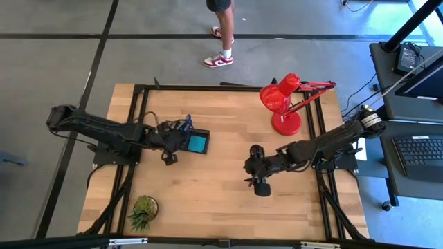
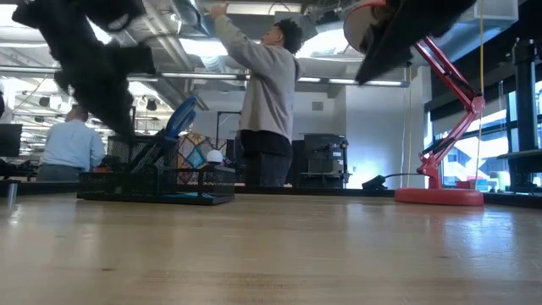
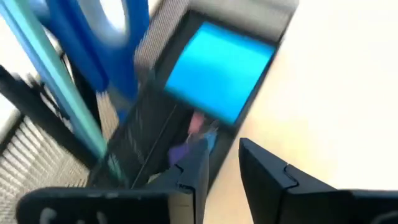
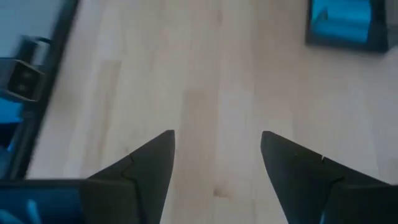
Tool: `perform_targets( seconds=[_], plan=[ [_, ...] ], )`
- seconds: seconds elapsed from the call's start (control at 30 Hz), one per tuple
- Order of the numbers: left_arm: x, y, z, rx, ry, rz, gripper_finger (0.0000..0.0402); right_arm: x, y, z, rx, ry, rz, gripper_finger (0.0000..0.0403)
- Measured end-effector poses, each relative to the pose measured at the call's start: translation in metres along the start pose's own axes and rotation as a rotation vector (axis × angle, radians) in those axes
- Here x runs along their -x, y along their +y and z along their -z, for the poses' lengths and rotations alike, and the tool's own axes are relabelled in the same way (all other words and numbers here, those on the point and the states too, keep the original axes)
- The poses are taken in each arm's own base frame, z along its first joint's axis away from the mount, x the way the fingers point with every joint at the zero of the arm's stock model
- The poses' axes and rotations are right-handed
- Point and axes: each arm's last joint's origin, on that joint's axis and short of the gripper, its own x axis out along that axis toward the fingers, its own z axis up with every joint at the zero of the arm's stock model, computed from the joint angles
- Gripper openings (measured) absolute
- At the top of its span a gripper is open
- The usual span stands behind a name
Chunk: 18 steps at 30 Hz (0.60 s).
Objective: Pick and place office supplies into organizer
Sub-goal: Return to Home Position
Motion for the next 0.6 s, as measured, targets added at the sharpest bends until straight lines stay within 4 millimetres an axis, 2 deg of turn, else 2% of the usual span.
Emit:
perform_targets(
  seconds=[0.1, 0.2, 0.43, 0.6],
  plan=[
    [0.017, 0.002, -0.005, 0.002, -0.125, 0.069, 0.0079, 0.016, -0.001, -0.003, 0.036, -0.058, -0.021, 0.0242],
    [0.036, 0.004, -0.009, -0.032, -0.264, 0.142, 0.0074, 0.029, -0.006, 0.004, 0.06, -0.139, -0.04, 0.0242],
    [0.076, 0.013, -0.008, -0.069, -0.524, 0.248, 0.0064, 0.054, -0.022, 0.045, 0.003, -0.362, -0.1, 0.0242],
    [0.085, 0.02, 0.009, -0.107, -0.651, 0.282, 0.0059, 0.066, -0.032, 0.074, 0.011, -0.507, -0.129, 0.0242]
  ],
)
